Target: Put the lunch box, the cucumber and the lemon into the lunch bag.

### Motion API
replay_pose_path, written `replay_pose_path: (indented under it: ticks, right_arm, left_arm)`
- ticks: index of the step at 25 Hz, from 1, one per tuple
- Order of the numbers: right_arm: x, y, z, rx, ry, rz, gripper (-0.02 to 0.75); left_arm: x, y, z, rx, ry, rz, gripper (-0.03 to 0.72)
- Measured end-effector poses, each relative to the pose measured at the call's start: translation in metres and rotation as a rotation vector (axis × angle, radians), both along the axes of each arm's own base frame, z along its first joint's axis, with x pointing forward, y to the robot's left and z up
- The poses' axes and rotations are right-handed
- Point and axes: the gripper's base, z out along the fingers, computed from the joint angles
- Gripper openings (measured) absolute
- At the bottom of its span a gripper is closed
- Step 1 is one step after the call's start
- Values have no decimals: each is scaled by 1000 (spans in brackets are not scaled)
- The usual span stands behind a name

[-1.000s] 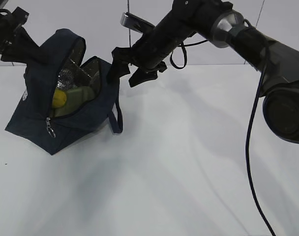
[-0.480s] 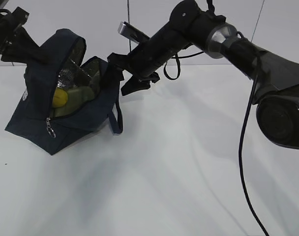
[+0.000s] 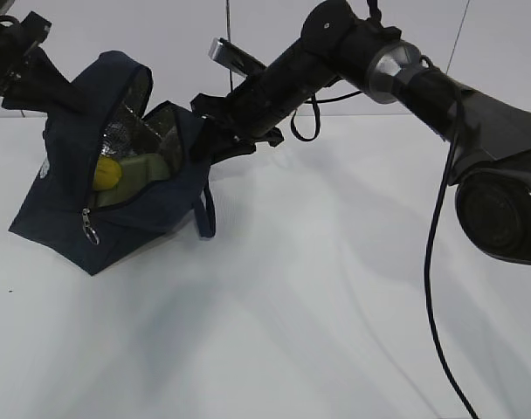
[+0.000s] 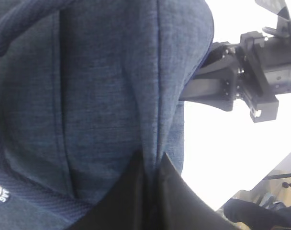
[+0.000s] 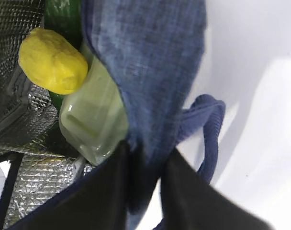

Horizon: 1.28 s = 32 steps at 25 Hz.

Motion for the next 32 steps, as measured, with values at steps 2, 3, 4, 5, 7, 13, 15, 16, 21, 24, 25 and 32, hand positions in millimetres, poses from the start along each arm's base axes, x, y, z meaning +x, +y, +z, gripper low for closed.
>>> replay_pose_path:
  ticks: [2,3,4,5,7,13,15,16,21,24,25,32]
  right_arm:
    - [0,0,0,0,0,0,99]
    - [0,0,0,0,0,0,58]
    - [0,0,0,0,0,0,24]
    - [0,0,0,-5,-3,1,9]
    - [1,-3,0,-46,-25,-2,3]
    - [-1,-21,35,-215,-132,-50,1]
    - [-3,-26,50,-256,-173,-69,1]
    - [-4,-29,58,-278,-197,-81,1]
    - [-9,-44,93,-375,-305,-124,1]
    - [-13,-53,107,-442,-344,-146,1]
    - [-15,-56,109,-468,-351,-151,1]
    - [-32,-78,109,-637,-316,-151,1]
  left_arm:
    - [0,0,0,-6,0,1,3]
    - [0,0,0,-7,0,2,3]
    - [0,0,0,-8,2,2,3]
    - [0,-1,1,-12,5,2,3]
    - [-1,-2,1,-16,11,-5,3]
    - [-2,-24,6,-97,14,-33,3]
    - [-2,-35,10,-153,13,-40,3]
    - [-3,-41,11,-173,10,-48,3]
    - [-6,-77,16,-248,-1,-82,3]
    - [-6,-99,13,-307,16,-99,3]
    - [-5,-105,10,-329,23,-97,3]
    - [7,-131,-16,-458,91,-59,3]
